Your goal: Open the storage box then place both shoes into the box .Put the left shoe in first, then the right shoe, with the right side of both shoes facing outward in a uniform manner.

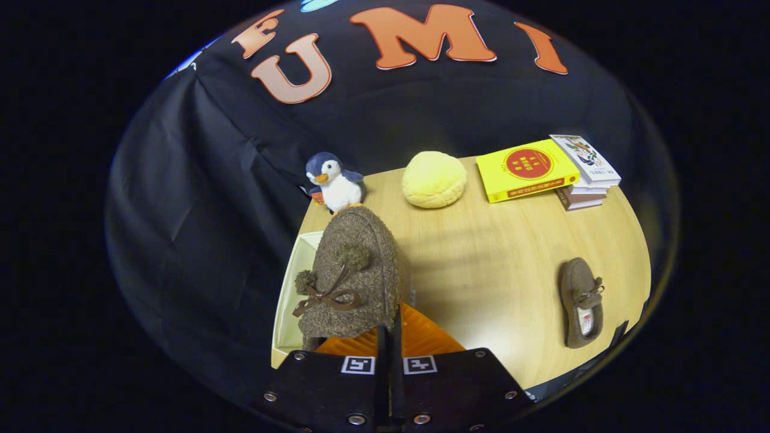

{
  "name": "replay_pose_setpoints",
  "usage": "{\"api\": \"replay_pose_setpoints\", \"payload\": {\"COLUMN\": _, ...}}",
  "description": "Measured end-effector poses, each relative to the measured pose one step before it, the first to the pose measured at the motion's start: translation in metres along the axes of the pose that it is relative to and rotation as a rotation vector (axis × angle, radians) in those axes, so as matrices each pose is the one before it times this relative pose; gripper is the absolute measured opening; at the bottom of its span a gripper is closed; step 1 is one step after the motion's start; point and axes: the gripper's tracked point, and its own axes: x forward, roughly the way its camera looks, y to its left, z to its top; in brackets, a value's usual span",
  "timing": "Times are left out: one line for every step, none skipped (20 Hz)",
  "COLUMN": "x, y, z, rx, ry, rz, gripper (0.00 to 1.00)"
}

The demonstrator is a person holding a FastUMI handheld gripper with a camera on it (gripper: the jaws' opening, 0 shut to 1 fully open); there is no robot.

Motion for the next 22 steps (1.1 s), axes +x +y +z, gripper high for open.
{"api": "replay_pose_setpoints", "payload": {"x": 0.0087, "y": 0.0127, "z": -0.00116, "rx": 0.00055, "ry": 0.00879, "rz": 0.00829, "gripper": 0.03}}
{"api": "replay_pose_setpoints", "payload": {"x": 0.00854, "y": 0.0116, "z": -0.00129, "rx": 0.00299, "ry": 0.00966, "rz": 0.00791, "gripper": 0.03}}
{"api": "replay_pose_setpoints", "payload": {"x": 0.00951, "y": 0.01128, "z": -0.00187, "rx": 0.00247, "ry": 0.01493, "rz": 0.00958, "gripper": 0.03}}
{"api": "replay_pose_setpoints", "payload": {"x": 0.00841, "y": 0.01099, "z": -0.00127, "rx": 0.01411, "ry": 0.00744, "rz": 0.01124, "gripper": 0.03}}
{"api": "replay_pose_setpoints", "payload": {"x": 0.0074, "y": 0.01045, "z": 0.00007, "rx": 0.00749, "ry": 0.0074, "rz": 0.01108, "gripper": 0.03}}
{"api": "replay_pose_setpoints", "payload": {"x": 0.00901, "y": 0.00752, "z": -0.00045, "rx": -0.00122, "ry": 0.0074, "rz": 0.00094, "gripper": 0.03}}
{"api": "replay_pose_setpoints", "payload": {"x": 0.00847, "y": 0.00408, "z": -0.00195, "rx": -0.00406, "ry": 0.01094, "rz": -0.0106, "gripper": 0.03}}
{"api": "replay_pose_setpoints", "payload": {"x": 0.00839, "y": 0.00434, "z": -0.00157, "rx": -0.00497, "ry": 0.00838, "rz": -0.01164, "gripper": 0.03}}
{"api": "replay_pose_setpoints", "payload": {"x": 0.00809, "y": 0.00356, "z": -0.00249, "rx": -0.00495, "ry": 0.00842, "rz": -0.01304, "gripper": 0.03}}
{"api": "replay_pose_setpoints", "payload": {"x": 0.00724, "y": 0.00231, "z": -0.00252, "rx": 0.00167, "ry": 0.0088, "rz": -0.01453, "gripper": 0.03}}
{"api": "replay_pose_setpoints", "payload": {"x": 0.0071, "y": 0.00174, "z": -0.00309, "rx": 0.00335, "ry": 0.00967, "rz": -0.00967, "gripper": 0.03}}
{"api": "replay_pose_setpoints", "payload": {"x": 0.00776, "y": 0.00251, "z": -0.00272, "rx": 0.00569, "ry": 0.01328, "rz": -0.00948, "gripper": 0.03}}
{"api": "replay_pose_setpoints", "payload": {"x": 0.0083, "y": 0.00128, "z": -0.00304, "rx": 0.00649, "ry": 0.014, "rz": -0.00908, "gripper": 0.03}}
{"api": "replay_pose_setpoints", "payload": {"x": 0.00601, "y": -0.0002, "z": -0.0022, "rx": 0.0061, "ry": 0.0112, "rz": -0.00962, "gripper": 0.03}}
{"api": "replay_pose_setpoints", "payload": {"x": 0.00585, "y": 0.00011, "z": -0.00063, "rx": 0.0005, "ry": 0.00603, "rz": -0.01084, "gripper": 0.03}}
{"api": "replay_pose_setpoints", "payload": {"x": 0.00784, "y": -0.00125, "z": -0.00009, "rx": -0.00389, "ry": 0.00337, "rz": -0.01558, "gripper": 0.03}}
{"api": "replay_pose_setpoints", "payload": {"x": 0.00635, "y": -0.00154, "z": -0.00366, "rx": 0.00271, "ry": 0.01488, "rz": -0.01673, "gripper": 0.03}}
{"api": "replay_pose_setpoints", "payload": {"x": 0.00566, "y": 0.00221, "z": -0.00252, "rx": 0.00463, "ry": 0.0103, "rz": -0.00073, "gripper": 0.05}}
{"api": "replay_pose_setpoints", "payload": {"x": 0.00673, "y": 0.0035, "z": -0.00297, "rx": 0.00139, "ry": 0.01669, "rz": 0.00676, "gripper": 0.05}}
{"api": "replay_pose_setpoints", "payload": {"x": 0.00561, "y": 0.00381, "z": -0.00529, "rx": 0.00468, "ry": 0.02048, "rz": 0.00824, "gripper": 0.05}}
{"api": "replay_pose_setpoints", "payload": {"x": 0.00455, "y": -0.00045, "z": -0.00399, "rx": -0.00078, "ry": 0.01596, "rz": -0.00752, "gripper": 0.06}}
{"api": "replay_pose_setpoints", "payload": {"x": 0.00371, "y": 0.00243, "z": -0.00301, "rx": -0.00507, "ry": 0.01178, "rz": 0.00488, "gripper": 0.09}}
